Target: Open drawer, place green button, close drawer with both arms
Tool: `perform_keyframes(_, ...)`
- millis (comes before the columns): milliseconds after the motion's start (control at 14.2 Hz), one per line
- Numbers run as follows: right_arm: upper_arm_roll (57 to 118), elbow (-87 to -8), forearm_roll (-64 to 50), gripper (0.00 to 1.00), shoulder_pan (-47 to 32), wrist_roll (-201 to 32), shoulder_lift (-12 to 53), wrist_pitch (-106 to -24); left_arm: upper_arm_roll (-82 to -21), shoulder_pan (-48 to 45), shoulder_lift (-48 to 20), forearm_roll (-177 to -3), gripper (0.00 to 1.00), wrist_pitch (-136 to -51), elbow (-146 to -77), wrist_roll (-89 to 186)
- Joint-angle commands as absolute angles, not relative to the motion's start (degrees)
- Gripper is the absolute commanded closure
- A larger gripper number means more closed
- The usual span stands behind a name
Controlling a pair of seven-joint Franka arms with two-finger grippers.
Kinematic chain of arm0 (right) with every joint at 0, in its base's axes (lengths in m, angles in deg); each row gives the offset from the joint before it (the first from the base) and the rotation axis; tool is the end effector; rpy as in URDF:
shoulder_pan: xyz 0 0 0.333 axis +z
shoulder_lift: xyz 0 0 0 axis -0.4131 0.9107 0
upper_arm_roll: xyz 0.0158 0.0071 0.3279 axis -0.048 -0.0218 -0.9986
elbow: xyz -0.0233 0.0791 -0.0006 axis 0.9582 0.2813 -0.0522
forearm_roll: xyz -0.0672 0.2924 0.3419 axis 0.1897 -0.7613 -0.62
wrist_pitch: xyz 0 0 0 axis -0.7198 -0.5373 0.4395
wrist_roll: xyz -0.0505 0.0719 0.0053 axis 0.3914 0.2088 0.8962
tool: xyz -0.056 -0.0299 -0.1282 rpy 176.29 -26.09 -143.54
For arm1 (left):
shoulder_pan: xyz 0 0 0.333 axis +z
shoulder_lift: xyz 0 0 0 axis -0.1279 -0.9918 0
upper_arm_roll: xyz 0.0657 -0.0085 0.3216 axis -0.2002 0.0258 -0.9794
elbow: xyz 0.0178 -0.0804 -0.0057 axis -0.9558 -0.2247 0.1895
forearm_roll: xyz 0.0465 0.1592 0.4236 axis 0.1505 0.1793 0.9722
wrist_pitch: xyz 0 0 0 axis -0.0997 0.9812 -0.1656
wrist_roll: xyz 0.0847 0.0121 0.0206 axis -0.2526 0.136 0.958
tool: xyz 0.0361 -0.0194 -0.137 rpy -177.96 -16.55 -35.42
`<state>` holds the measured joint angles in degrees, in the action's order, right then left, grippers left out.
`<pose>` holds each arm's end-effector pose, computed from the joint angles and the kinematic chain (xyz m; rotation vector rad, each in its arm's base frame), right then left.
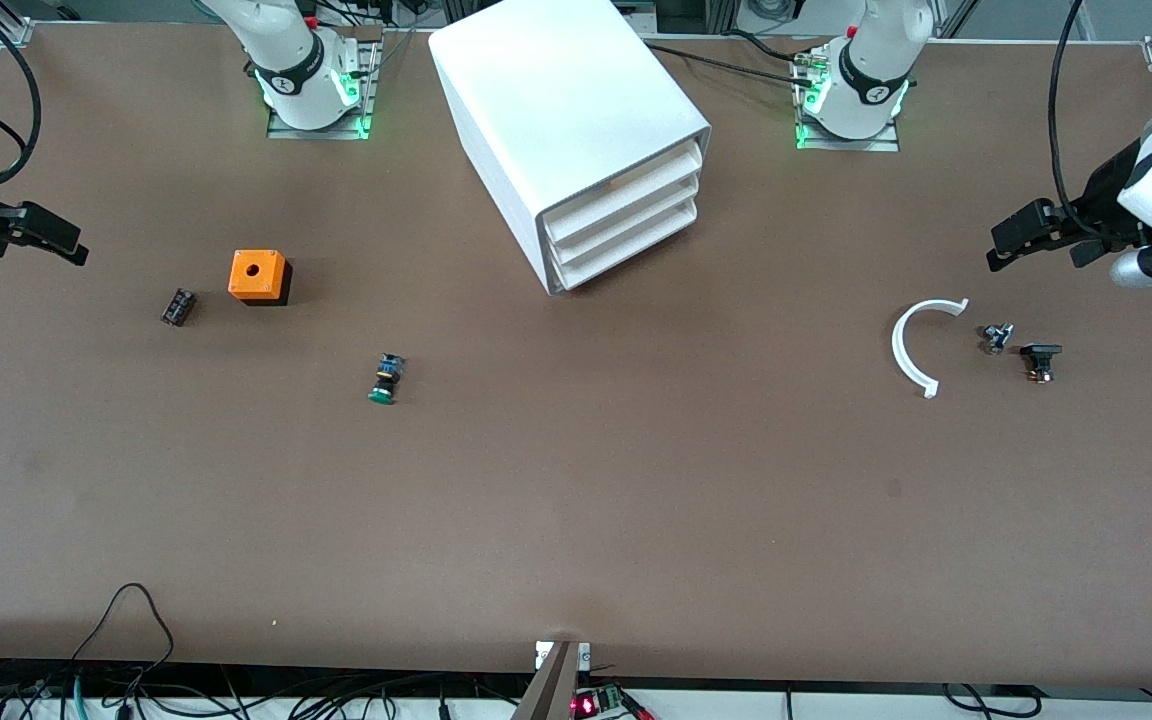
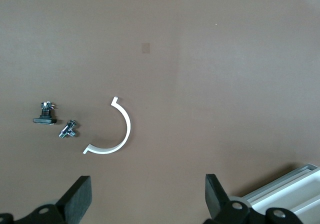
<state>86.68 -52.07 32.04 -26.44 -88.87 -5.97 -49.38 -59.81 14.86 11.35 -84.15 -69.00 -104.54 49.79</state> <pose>0.6018 -0.0759 0.5219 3.1123 -0.1510 -0.0236 0.6212 -0.0345 0.5789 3.0829 0.1444 -0.0158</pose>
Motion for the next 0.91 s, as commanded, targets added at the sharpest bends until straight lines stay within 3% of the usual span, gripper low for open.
perform_keyframes(0, 86.9, -52.69, 31.93, 0.0, -26.42, -88.08, -6.71, -49.66, -59.62, 15.0, 10.94, -84.24, 0.0, -67.65, -102.83, 48.5)
perform_keyframes(842, 84.7, -52.86, 32.45, 0.0, -25.37, -88.78, -4.17, -52.47, -59.53, 14.73, 10.24, -84.95, 0.0, -67.65, -102.47, 48.41)
